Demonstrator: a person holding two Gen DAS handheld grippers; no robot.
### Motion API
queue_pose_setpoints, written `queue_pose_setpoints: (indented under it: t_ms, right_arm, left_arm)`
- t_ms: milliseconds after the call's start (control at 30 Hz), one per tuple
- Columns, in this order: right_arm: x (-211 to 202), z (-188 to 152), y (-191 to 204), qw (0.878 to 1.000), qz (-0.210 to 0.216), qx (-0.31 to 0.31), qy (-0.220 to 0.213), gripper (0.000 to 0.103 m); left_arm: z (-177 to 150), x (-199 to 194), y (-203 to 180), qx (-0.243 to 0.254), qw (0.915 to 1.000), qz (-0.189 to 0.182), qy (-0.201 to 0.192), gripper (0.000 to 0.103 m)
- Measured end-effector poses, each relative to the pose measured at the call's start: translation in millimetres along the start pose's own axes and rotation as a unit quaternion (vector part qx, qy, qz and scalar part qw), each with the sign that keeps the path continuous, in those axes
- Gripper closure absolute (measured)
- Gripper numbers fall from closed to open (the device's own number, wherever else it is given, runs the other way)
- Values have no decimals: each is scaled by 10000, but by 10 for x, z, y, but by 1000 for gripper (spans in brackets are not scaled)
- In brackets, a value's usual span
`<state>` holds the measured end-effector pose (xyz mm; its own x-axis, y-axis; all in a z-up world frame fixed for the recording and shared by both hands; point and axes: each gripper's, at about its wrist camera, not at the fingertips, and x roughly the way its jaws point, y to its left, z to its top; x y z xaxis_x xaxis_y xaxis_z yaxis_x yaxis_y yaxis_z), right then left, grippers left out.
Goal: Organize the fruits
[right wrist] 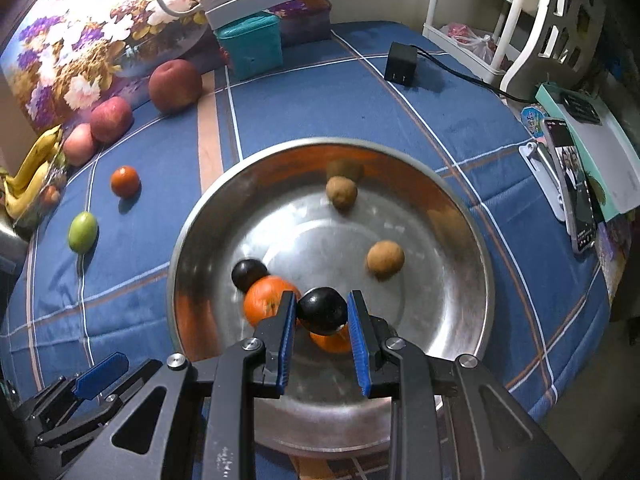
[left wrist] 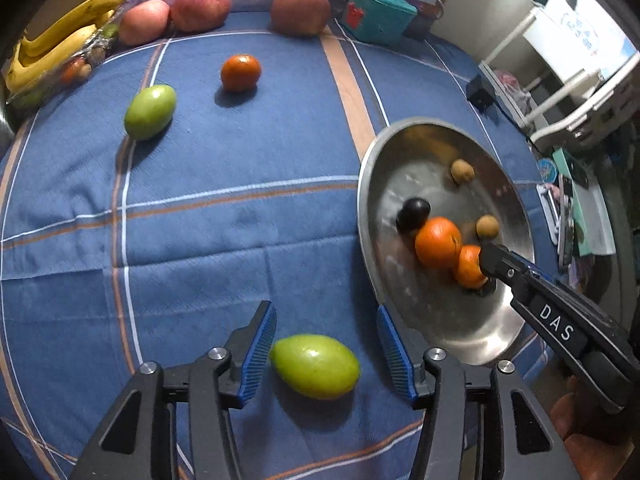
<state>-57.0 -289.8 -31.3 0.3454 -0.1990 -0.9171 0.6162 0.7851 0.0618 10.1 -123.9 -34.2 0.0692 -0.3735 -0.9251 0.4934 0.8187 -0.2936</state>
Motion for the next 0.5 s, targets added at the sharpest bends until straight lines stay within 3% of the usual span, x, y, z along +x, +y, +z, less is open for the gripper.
queue_pose_setpoints:
  t_ms: [500]
  right_arm:
    - [-31, -156, -71, 9999, 101, 35, 46, 76]
  left_arm:
    - [-232, 149, -116, 531, 9962, 618, 305, 41]
